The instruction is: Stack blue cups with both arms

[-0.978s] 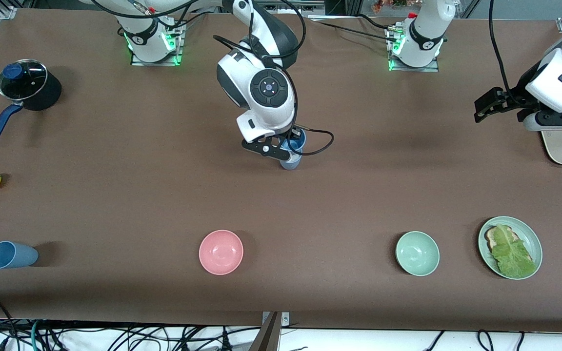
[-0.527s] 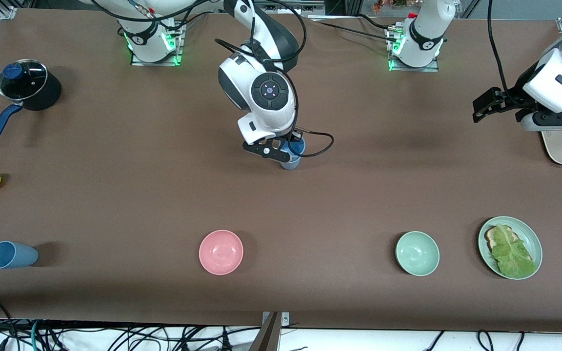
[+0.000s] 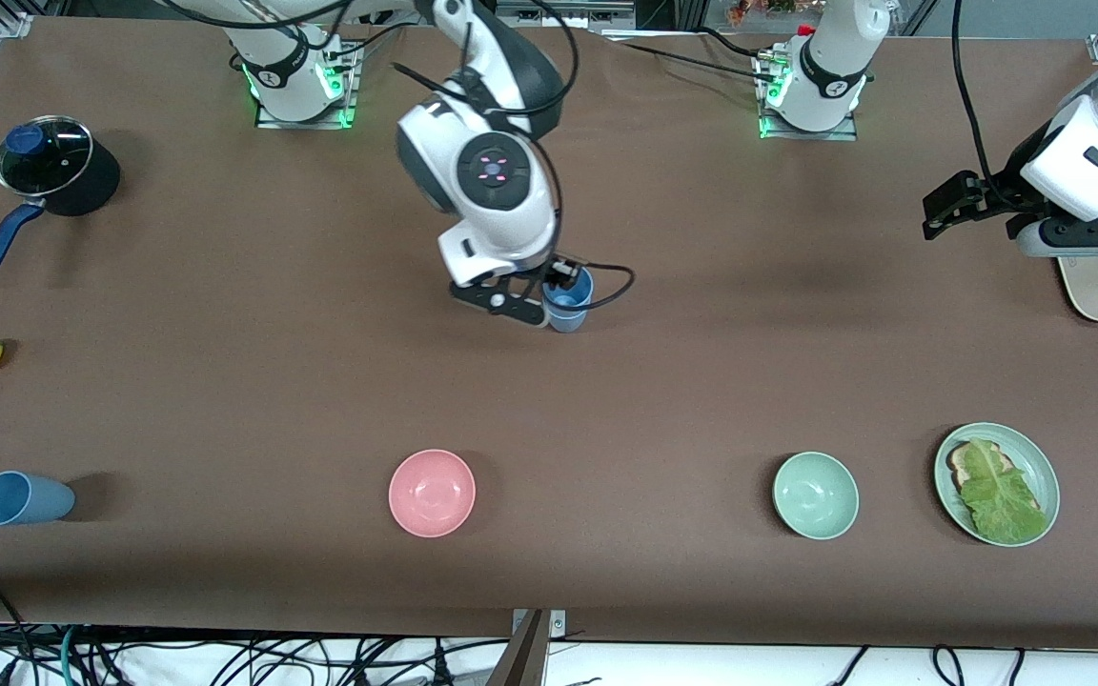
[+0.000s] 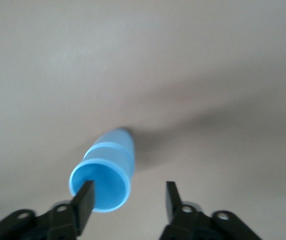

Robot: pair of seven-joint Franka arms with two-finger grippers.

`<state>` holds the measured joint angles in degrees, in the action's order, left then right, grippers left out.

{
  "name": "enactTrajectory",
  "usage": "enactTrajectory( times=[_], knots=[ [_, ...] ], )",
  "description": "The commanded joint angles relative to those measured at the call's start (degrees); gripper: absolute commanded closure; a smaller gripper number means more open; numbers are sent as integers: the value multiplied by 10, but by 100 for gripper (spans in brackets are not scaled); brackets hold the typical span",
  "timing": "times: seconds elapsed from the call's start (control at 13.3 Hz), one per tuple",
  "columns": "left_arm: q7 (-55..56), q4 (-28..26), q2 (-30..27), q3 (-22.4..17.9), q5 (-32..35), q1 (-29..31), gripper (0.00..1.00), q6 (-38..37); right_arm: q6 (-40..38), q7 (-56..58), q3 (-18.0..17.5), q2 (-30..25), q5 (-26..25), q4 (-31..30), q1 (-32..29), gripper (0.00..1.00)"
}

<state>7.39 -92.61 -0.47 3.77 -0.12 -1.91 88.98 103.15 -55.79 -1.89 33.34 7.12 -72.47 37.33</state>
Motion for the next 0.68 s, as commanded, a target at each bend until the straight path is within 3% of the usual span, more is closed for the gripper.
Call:
enactTrajectory(
  times=[0.0,0.23,0.45,0.6],
  knots=[
    [-8,17,6,0,-3,0,0,-11,-7,117,-8,-136,2,-135,-72,0],
    [-8,19,9,0,-3,0,0,-10,-33,267,-8,-244,1,-221,-169,0],
    [-8,19,10,0,-3,0,0,-9,-98,366,-7,-302,1,-221,-273,0],
    [-8,18,10,0,-3,0,0,-6,-151,428,-6,-335,-10,-217,-305,0]
  ],
)
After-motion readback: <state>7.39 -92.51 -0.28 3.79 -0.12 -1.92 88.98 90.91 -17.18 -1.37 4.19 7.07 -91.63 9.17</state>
